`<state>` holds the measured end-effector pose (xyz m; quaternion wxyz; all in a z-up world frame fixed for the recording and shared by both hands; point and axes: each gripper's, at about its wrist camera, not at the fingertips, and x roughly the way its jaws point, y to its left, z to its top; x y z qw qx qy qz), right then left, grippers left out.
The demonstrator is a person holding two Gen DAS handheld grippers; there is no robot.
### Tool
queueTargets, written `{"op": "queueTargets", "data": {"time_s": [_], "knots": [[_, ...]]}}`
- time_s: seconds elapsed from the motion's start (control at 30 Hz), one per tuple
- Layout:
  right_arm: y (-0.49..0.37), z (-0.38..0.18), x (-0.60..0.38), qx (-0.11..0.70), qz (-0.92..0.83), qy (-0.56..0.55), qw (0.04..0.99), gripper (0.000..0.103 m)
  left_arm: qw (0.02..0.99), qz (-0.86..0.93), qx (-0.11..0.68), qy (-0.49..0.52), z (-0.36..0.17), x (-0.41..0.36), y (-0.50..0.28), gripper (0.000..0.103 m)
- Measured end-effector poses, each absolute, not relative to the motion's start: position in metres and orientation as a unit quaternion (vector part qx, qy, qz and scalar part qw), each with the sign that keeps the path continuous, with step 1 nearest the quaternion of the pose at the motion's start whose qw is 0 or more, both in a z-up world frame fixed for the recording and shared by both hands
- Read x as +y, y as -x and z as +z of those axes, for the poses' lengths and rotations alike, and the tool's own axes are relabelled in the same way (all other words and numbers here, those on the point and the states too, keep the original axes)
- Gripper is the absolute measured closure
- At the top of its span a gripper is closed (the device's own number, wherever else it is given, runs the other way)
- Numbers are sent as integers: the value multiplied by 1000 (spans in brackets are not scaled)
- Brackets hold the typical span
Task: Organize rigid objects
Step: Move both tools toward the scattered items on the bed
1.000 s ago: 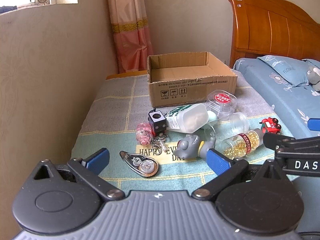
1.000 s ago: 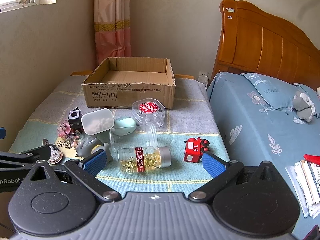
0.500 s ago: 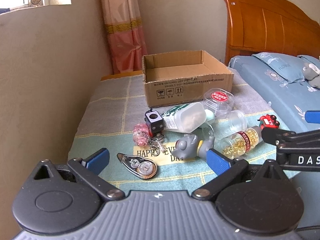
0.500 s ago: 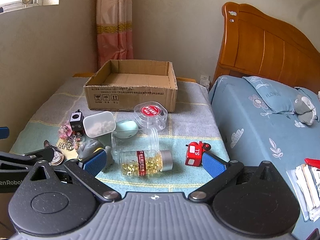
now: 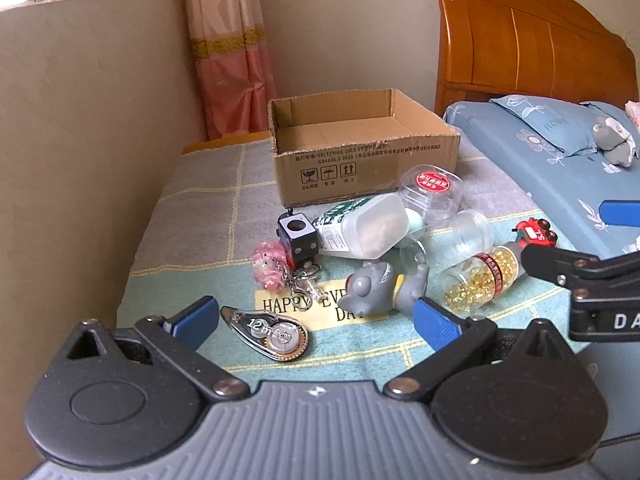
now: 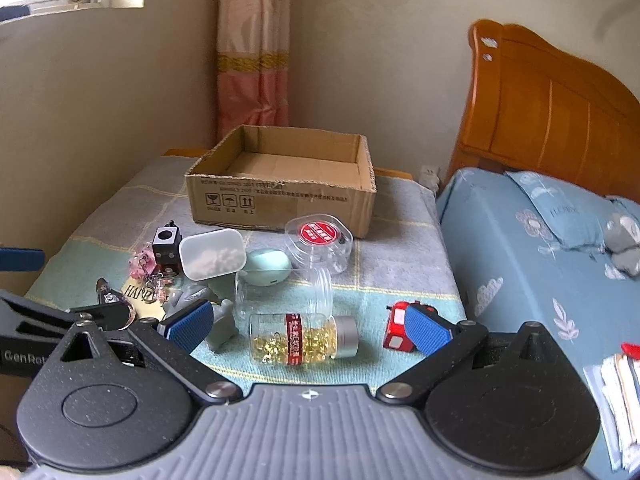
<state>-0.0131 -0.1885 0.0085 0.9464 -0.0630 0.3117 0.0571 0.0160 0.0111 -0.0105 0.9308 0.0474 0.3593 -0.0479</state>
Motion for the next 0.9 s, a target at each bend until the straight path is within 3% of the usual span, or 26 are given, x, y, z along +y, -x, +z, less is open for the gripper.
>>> {"op": "queueTargets", "data": {"time_s": [0.33, 0.77, 0.9], "knots": [[3, -20, -208, 330, 78, 74, 938, 0, 930, -88, 352, -61, -31, 32, -27, 1], [-17, -85, -211, 402, 117, 74, 905, 0, 900, -120, 410, -89, -87, 56, -47, 1], [-22, -94, -209, 414, 121, 71, 899, 0, 894, -132, 424, -56, -96, 71, -53, 1]]}}
